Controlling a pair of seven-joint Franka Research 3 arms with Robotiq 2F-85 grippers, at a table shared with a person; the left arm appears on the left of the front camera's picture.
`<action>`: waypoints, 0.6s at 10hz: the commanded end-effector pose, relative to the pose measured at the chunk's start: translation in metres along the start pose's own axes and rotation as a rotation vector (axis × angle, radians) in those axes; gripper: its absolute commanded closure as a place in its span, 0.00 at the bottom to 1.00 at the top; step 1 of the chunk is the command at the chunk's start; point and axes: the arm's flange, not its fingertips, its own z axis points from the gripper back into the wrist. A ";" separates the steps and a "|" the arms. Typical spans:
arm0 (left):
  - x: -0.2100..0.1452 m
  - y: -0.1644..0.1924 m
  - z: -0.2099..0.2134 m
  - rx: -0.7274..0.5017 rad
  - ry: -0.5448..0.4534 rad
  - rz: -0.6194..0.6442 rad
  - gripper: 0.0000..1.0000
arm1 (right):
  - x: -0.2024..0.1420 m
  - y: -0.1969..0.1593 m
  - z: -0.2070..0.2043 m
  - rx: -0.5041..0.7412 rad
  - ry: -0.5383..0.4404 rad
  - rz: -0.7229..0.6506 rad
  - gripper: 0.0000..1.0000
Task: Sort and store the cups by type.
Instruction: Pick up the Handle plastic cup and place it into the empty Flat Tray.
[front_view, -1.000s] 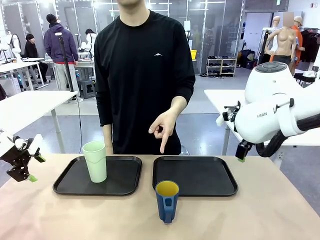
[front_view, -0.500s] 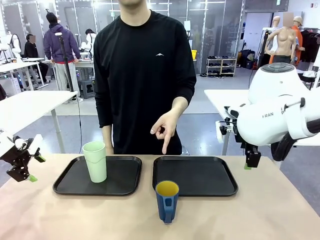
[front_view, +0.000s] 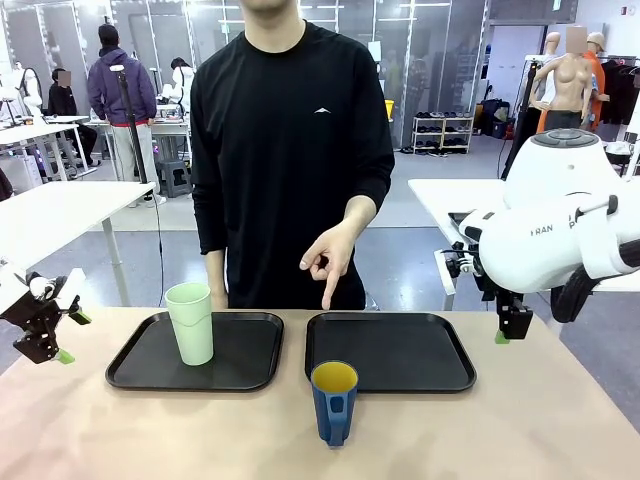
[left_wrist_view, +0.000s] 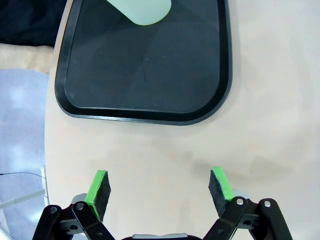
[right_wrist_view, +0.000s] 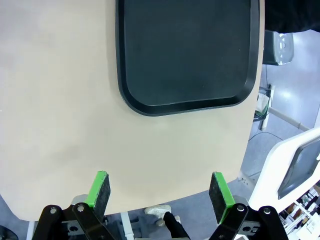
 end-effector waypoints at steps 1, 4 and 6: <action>0.000 -0.001 0.001 0.018 -0.017 -0.009 0.00 | 0.002 -0.001 0.001 -0.006 0.009 -0.016 0.00; 0.000 -0.001 0.001 0.018 -0.017 -0.009 0.00 | -0.001 0.006 -0.011 0.068 0.032 0.111 0.00; 0.000 -0.001 0.001 0.018 -0.017 -0.009 0.00 | 0.004 0.020 -0.031 0.149 -0.112 0.174 0.00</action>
